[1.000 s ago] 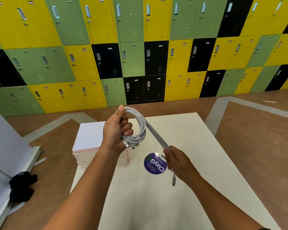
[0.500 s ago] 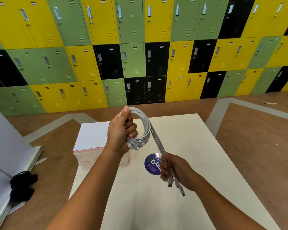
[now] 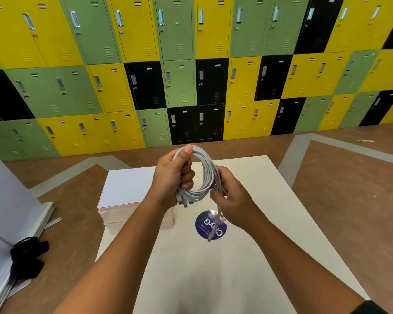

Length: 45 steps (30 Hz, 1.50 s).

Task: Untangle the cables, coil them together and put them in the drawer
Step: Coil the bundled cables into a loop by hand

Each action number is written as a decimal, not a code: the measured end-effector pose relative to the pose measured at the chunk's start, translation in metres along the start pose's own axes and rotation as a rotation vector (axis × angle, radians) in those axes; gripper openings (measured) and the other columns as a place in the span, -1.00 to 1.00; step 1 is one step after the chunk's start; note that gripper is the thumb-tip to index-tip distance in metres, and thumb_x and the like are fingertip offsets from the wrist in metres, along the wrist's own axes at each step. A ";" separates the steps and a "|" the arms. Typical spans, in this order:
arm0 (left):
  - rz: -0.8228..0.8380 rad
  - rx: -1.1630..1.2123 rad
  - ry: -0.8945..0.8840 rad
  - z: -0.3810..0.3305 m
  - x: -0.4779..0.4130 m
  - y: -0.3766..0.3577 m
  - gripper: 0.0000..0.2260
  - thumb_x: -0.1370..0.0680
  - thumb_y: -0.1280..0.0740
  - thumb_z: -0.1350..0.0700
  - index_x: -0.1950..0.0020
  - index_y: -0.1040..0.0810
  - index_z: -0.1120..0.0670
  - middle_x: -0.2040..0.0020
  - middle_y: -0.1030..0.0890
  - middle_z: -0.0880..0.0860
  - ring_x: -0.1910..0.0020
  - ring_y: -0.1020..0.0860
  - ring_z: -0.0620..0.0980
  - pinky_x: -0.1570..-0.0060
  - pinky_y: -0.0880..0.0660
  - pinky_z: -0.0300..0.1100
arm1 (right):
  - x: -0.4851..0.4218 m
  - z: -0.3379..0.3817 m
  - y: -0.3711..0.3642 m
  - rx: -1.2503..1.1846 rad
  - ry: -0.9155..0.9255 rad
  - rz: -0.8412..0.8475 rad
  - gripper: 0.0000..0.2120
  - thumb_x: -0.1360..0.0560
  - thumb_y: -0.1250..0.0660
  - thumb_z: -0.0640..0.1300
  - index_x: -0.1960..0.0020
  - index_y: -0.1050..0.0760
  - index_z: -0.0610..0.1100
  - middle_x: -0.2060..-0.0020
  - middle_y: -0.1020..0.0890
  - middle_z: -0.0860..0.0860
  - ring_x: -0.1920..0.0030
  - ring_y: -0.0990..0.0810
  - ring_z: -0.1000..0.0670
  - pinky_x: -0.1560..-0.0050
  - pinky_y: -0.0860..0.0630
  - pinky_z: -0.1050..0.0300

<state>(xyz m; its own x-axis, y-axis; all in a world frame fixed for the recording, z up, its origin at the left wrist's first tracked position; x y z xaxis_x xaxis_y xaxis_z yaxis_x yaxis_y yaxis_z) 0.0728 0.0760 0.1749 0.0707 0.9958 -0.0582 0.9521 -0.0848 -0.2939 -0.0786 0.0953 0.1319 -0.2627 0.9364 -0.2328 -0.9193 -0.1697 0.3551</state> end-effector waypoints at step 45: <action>-0.282 0.294 0.011 -0.009 -0.019 0.043 -0.71 -0.62 -0.31 -0.02 0.24 -0.37 0.06 0.51 -0.18 -0.08 0.58 -0.12 -0.16 0.60 -0.11 -0.32 | 0.027 -0.064 -0.014 0.059 -0.125 -0.081 -0.86 -0.68 -0.13 -0.02 -0.07 -0.46 0.02 0.31 -0.55 0.22 0.30 -0.51 0.15 0.32 -0.45 0.25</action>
<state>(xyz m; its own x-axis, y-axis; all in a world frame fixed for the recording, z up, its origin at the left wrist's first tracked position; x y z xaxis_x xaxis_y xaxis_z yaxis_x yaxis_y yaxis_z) 0.1152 0.0542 0.1721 -0.1766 0.9816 0.0732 0.8090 0.1871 -0.5572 -0.0912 0.1029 0.0628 -0.1470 0.9778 -0.1495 -0.9162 -0.0776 0.3932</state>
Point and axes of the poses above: each hand's wrist, its own x-axis away from the middle knuckle, its own y-axis out of the back of the hand, z = x × y, the point moved 5 cm from there along -x, towards the middle knuckle
